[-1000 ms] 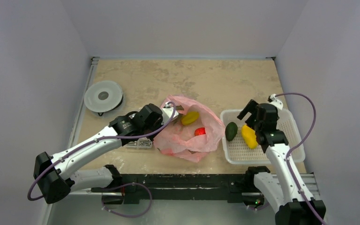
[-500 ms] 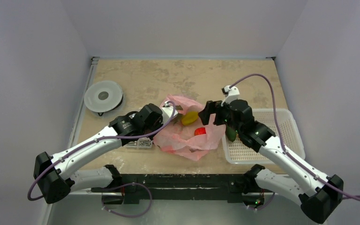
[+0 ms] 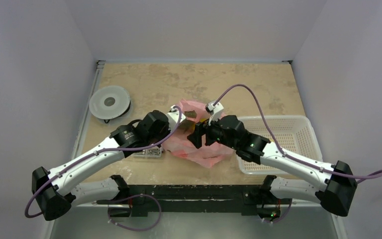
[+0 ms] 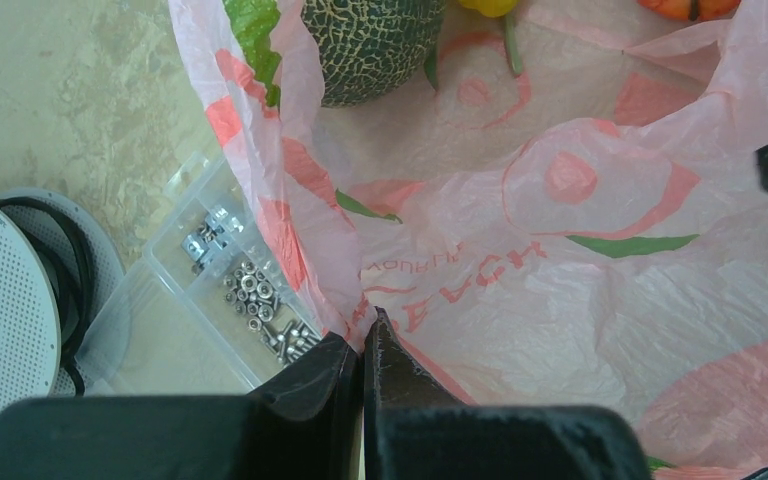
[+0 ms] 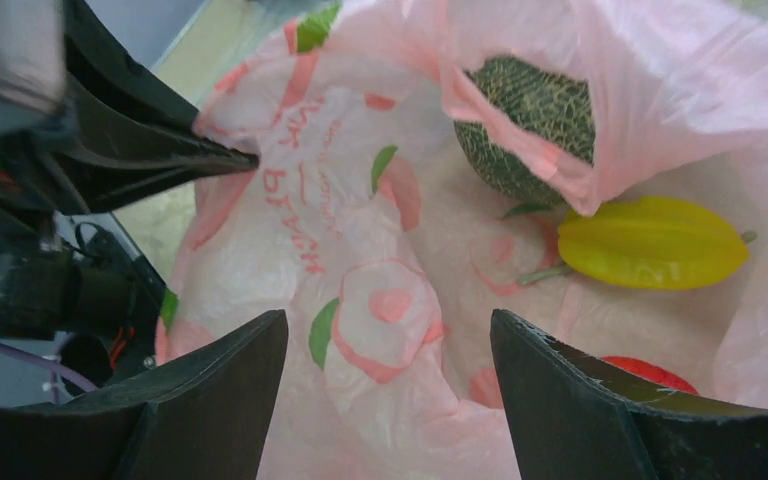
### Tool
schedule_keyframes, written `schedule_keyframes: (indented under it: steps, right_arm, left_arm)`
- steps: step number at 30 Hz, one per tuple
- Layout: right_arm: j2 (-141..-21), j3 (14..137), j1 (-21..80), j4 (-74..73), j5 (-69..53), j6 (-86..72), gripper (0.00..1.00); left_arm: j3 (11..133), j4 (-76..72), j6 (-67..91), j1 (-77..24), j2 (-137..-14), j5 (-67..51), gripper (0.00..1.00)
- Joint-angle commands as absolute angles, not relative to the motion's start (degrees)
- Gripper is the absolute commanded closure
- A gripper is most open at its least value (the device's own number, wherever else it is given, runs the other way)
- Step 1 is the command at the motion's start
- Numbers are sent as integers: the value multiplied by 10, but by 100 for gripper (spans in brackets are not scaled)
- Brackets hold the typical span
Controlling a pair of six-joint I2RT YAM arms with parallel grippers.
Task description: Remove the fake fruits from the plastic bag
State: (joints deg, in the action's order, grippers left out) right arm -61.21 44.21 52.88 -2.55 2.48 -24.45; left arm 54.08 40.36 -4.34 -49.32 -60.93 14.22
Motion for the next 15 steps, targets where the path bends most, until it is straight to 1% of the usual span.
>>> schedule_keyframes:
  steps: [1,2,4,5,6,7,10,15]
  right_arm:
    - [-641,429,543,18,55,-240,27]
    - [-651,431,543,18,59,-237,27]
    - [-678,440,543,19,69,-236,33]
    - [-691,446,543,16,84,-242,39]
    - [-703,451,543,17,100,-252,46]
    - [-715,451,543,25,103,-268,50]
    - [-759,465,541,39,140,-299,50]
    - [-802,474,541,66,149,-332,51]
  left_arm:
    - [537,380,-53,-497,-601,156,100]
    - [537,379,-55,-497,-601,156,100]
    - [538,381,-54,-497,-599,158,100]
    - [537,381,-54,-497,-596,159,100]
    - [536,380,-54,-497,-594,160,100]
    - [536,378,-54,-497,-591,160,100]
    - [534,376,-56,-497,-583,161,100]
    - [531,371,-55,-497,-575,162,100]
